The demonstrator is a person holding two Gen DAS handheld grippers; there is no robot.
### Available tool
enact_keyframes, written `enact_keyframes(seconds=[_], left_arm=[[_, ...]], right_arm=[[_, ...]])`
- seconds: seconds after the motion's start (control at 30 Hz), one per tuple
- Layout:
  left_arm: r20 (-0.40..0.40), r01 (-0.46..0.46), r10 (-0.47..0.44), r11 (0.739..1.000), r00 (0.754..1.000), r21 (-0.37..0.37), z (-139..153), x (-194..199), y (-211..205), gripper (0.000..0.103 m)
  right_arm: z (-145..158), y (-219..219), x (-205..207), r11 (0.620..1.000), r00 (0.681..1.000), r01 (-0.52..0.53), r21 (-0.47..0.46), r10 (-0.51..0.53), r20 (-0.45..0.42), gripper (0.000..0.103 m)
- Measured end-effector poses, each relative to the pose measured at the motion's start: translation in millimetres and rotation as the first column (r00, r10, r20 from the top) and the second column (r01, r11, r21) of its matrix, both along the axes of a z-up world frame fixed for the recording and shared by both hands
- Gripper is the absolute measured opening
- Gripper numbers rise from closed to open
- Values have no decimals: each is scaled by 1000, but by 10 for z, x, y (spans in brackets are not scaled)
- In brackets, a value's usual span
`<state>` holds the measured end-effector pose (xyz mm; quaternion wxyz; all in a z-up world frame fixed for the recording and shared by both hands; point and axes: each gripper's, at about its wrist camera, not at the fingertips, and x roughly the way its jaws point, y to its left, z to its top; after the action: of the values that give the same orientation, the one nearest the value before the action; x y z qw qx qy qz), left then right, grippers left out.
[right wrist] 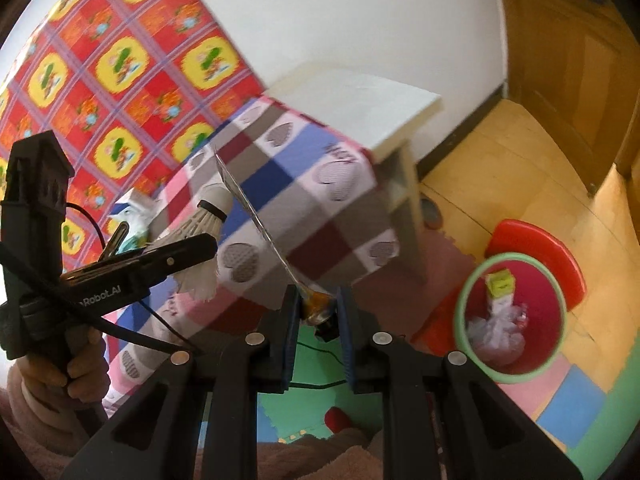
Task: Collect trash
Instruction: 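Carry the shuttlecock and the skewer with sachet over the red bucket, then open both grippers to drop the items into the red bucket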
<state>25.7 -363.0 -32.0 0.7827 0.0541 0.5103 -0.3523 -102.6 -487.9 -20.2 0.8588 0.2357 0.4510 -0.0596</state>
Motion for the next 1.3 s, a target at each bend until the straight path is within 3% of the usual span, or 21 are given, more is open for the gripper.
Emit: enact_keyframes(seconds=[0.53, 1.3], left_arm=[[-61, 216, -214, 976, 975, 27, -581, -433, -1310, 34], [-187, 404, -379, 906, 906, 123, -1945, -889, -2459, 35]], right_arm=[[-460, -946, -593, 982, 978, 190, -12, -190, -85, 19], [-1783, -1765, -1018, 930, 901, 366, -26, -362, -238, 19]])
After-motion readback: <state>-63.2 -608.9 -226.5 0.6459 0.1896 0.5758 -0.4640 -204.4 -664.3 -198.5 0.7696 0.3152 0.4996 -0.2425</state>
